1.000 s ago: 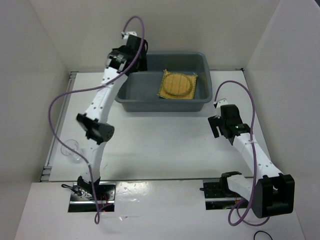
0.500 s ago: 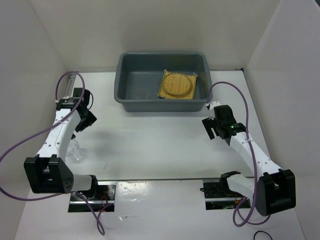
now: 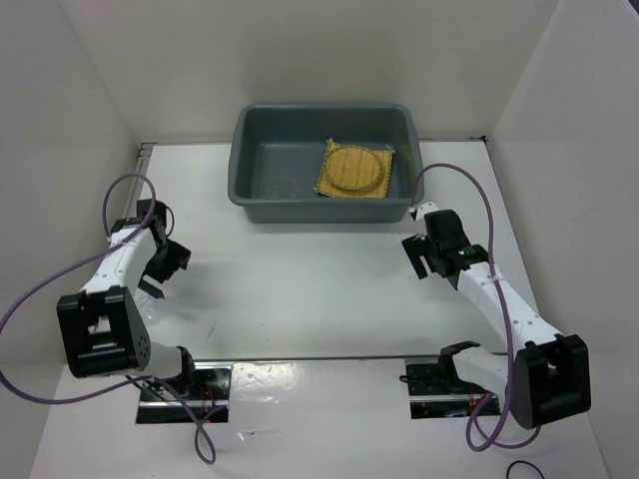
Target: Place the mixed dishes into the plastic bin
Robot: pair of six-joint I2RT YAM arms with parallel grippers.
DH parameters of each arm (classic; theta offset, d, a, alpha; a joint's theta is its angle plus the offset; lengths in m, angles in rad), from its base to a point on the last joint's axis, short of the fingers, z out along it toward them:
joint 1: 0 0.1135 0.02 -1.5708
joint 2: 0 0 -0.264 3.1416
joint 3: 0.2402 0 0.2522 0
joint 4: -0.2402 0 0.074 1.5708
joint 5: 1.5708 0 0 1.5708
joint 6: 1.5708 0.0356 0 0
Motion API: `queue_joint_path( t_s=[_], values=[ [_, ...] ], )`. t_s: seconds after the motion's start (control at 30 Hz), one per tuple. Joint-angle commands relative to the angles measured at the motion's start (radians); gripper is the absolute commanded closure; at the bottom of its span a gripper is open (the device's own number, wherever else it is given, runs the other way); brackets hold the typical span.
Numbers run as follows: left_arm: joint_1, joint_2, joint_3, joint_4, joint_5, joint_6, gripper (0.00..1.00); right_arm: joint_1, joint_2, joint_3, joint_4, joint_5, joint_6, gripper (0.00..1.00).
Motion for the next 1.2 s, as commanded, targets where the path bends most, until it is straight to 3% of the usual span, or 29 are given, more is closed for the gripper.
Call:
queue_joint_path(
  t_s=[0.0, 0.1, 0.13, 0.2, 0.27, 0.33, 0.4, 0.57, 0.73, 0.87, 1.17],
  values=[
    [0.029, 0.086, -0.024, 0.048, 0.041, -0.009, 0.08, 0.010, -0.007, 0.000, 0.024, 0.018, 0.006, 0.02],
    [0.029, 0.124, -0.014, 0.059, 0.060, 0.003, 0.23, 0.010, -0.016, 0.000, 0.024, 0.018, 0.006, 0.02],
    [0.029, 0.138, -0.002, 0.059, 0.060, 0.015, 0.35, 0.010, -0.016, 0.000, 0.024, 0.018, 0.006, 0.02],
    [0.029, 0.138, 0.028, 0.059, 0.060, 0.015, 0.48, 0.010, -0.016, 0.000, 0.024, 0.018, 0.006, 0.02],
    [0.029, 0.138, 0.055, 0.059, 0.060, 0.035, 0.52, 0.010, -0.016, 0.000, 0.033, 0.027, 0.006, 0.02],
    [0.029, 0.138, 0.120, 0.059, 0.075, 0.066, 0.45, 0.010, -0.016, 0.000, 0.033, 0.027, 0.006, 0.02],
    [-0.021, 0.127, 0.183, 0.050, 0.075, 0.101, 0.33, 0.010, -0.016, 0.000, 0.033, 0.027, 0.006, 0.02],
    [-0.070, 0.057, 0.352, -0.081, -0.090, 0.064, 0.17, 0.010, -0.016, 0.000, 0.033, 0.027, 0.006, 0.02],
    [-0.028, -0.114, 0.268, -0.125, -0.100, -0.055, 0.00, 0.010, -0.016, 0.000, 0.033, 0.027, 0.006, 0.02],
    [0.017, -0.253, 0.153, -0.082, -0.100, -0.055, 0.00, 0.010, -0.016, 0.000, 0.033, 0.027, 0.006, 0.02],
    [0.158, -0.182, 0.079, -0.095, -0.100, -0.035, 0.00, 0.010, -0.016, 0.000, 0.033, 0.027, 0.006, 0.02]
  ],
)
